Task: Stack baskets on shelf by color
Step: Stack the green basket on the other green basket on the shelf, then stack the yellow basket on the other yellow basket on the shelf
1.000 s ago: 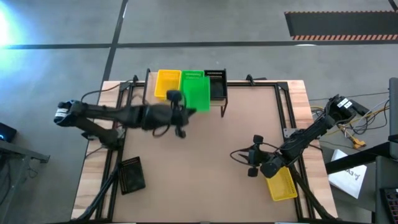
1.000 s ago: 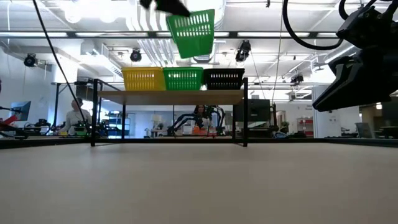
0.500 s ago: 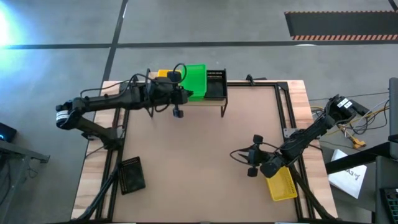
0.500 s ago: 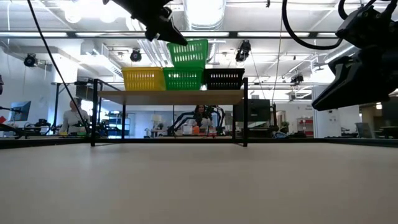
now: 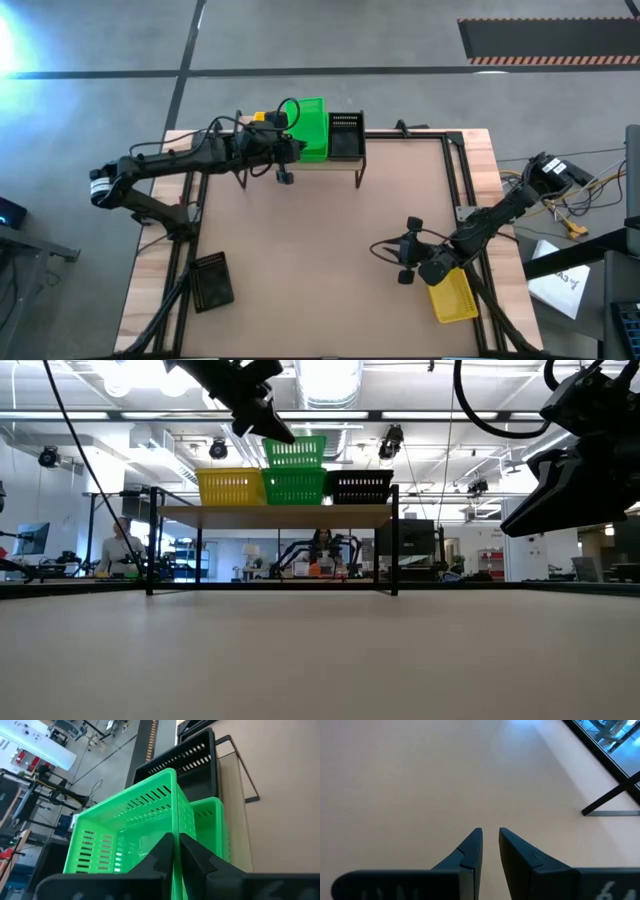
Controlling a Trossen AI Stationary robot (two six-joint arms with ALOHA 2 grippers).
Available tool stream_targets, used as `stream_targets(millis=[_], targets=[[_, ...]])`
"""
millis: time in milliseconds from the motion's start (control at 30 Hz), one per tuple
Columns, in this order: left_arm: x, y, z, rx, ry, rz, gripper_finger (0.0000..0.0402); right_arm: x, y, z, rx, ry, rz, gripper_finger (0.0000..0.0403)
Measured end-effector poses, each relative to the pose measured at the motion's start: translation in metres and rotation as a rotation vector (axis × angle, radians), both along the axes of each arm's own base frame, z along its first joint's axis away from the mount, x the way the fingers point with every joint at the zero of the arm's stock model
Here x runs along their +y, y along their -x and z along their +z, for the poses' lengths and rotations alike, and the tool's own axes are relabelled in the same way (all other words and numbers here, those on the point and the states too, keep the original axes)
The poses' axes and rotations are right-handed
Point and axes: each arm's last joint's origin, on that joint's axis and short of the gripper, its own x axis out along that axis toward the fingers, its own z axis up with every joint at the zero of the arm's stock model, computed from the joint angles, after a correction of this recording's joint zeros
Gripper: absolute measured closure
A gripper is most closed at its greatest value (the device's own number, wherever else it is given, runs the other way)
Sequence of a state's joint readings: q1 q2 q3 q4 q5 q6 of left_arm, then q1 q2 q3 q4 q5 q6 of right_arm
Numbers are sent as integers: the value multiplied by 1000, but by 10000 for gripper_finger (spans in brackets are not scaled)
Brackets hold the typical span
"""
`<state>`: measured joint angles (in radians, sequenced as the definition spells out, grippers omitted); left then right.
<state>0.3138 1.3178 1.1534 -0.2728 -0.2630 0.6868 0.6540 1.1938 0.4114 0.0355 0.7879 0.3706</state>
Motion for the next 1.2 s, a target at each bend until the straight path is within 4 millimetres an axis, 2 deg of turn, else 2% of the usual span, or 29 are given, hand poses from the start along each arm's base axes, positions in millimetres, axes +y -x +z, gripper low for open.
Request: stream_targets(millis=[267,400,533,700,833,967,1067,1200], targets=[[0,0,0,-5,8,-17,327,0,0,0,1,2,2,346],[0,0,0,-9,13,-17,306,0,0,0,1,3,2,346],[0,0,3,-62,70,16,304,0,0,0,1,3,2,346],[-3,0,3,-146,201,80,320,0,0,0,1,3,2,346],[-29,-7,2,-166,264,21,342,0,0,0,-3,-20,-7,346],[-72,-18,-10,-112,249,-63,366,0,0,2,9,-9,4,346],[-108,-18,-19,-95,235,-103,380,2,-2,13,8,-13,1,342],[-152,-14,-41,-49,260,-173,391,6,-4,34,83,-50,19,315]])
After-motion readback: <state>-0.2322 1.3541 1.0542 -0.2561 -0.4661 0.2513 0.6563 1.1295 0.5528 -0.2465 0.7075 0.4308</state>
